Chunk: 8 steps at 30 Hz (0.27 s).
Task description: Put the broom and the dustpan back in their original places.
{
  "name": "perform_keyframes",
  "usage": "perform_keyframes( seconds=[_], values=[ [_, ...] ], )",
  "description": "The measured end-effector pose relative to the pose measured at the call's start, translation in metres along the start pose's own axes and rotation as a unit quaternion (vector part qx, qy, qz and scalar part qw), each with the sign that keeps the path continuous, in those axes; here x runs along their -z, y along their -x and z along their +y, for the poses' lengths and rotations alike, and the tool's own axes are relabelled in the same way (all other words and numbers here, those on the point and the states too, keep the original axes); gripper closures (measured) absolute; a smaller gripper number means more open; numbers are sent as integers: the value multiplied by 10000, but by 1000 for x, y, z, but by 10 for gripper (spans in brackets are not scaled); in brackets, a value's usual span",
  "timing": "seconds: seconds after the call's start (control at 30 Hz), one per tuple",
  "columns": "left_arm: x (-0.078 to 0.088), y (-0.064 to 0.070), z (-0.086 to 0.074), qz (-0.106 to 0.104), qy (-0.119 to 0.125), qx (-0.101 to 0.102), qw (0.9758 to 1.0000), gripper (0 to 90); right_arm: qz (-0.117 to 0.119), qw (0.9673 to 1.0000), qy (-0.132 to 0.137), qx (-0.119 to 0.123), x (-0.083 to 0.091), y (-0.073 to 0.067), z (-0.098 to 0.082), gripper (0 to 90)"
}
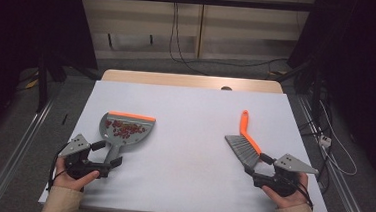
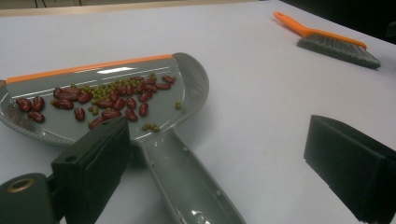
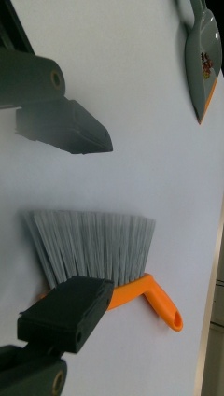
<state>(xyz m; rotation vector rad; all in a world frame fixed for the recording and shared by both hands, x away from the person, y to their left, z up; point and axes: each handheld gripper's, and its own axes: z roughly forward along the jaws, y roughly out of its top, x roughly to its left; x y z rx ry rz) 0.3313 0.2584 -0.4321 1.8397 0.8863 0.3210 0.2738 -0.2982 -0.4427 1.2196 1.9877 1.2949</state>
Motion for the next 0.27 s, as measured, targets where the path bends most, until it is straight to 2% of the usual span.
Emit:
perform_keyframes(
  seconds=[0.27],
  values=[
    [-1, 2, 1, -56, 21, -23, 10000, 74, -10, 10000, -6, 24, -1, 0, -1, 279]
  ],
)
